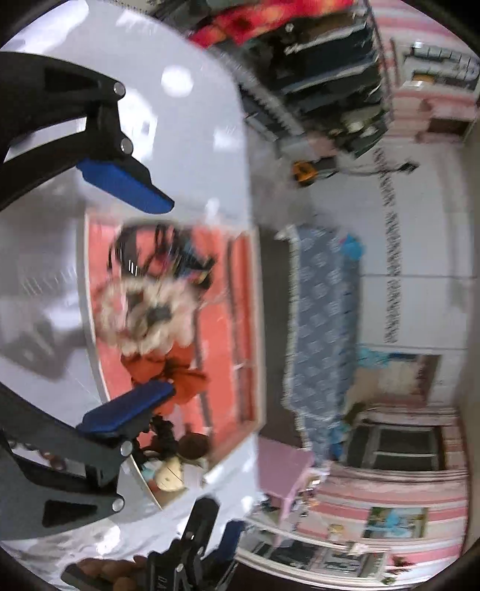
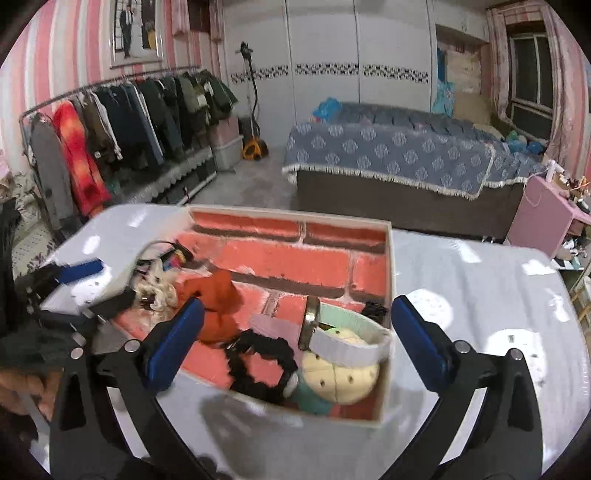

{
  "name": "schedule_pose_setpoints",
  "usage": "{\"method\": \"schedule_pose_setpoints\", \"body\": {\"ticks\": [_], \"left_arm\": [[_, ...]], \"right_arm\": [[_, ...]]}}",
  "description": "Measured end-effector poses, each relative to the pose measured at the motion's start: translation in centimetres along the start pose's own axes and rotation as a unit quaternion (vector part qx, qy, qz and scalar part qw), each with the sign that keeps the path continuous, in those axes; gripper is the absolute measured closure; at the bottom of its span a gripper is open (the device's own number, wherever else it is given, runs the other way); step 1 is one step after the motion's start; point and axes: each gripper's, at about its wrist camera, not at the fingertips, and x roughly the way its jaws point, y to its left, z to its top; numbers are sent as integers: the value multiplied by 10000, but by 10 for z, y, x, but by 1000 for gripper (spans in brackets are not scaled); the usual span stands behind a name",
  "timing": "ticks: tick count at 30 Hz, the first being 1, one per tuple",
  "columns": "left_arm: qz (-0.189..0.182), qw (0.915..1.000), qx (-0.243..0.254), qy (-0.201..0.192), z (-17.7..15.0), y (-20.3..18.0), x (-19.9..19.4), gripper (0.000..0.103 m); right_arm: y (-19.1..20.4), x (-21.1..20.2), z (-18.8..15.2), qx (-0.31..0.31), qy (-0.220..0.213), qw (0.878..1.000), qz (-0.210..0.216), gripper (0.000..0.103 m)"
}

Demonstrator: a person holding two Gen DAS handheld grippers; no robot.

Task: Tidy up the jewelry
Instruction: 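Open both tools to release the scrunchie and watch into the tray, then move the left tool to the black claw clip while the right tool reaches the bead bracelet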

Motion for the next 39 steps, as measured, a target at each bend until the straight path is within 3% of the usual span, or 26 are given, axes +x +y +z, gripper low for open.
{"method": "schedule_pose_setpoints", "body": {"ticks": [4, 6, 8, 10, 15, 17, 18, 22, 33, 39], "left_arm": [[294, 9981, -136, -528, -15, 32, -66, 5], [462, 9966, -321, -597, -33, 49, -96, 5], [449, 9956, -447, -684, -57, 61, -124, 5], [677, 9934, -414, -829, -86, 64, -152, 5], [1131, 9888, -189, -956, -146, 69, -191, 5], [1231, 9876, -343, -907, -156, 73, -192, 5], [1113, 9886, -467, -895, -161, 78, -190, 5], [1121, 9879, -619, -876, -162, 86, -188, 5], [1337, 9877, -173, -787, -160, 69, -181, 5], [1365, 9875, -152, -770, -160, 68, -180, 5]], "right_arm": [[4, -72, -12, -22, -443, 9987, -264, 4], [10, -103, -26, 47, -655, 9975, -269, 4], [18, -136, -52, 123, -876, 9959, -196, 4], [28, -158, -81, 151, -1047, 9941, -239, 4], [50, -184, -148, 8, -1211, 9912, -537, 4], [53, -187, -165, -11, -1320, 9895, -584, 4], [53, -189, -170, 7, -1403, 9882, -620, 4], [52, -186, -173, 135, -1587, 9845, -735, 4], [42, -164, -175, 437, -1096, 9906, -694, 4], [40, -165, -177, 476, -1109, 9903, -687, 4]]}}
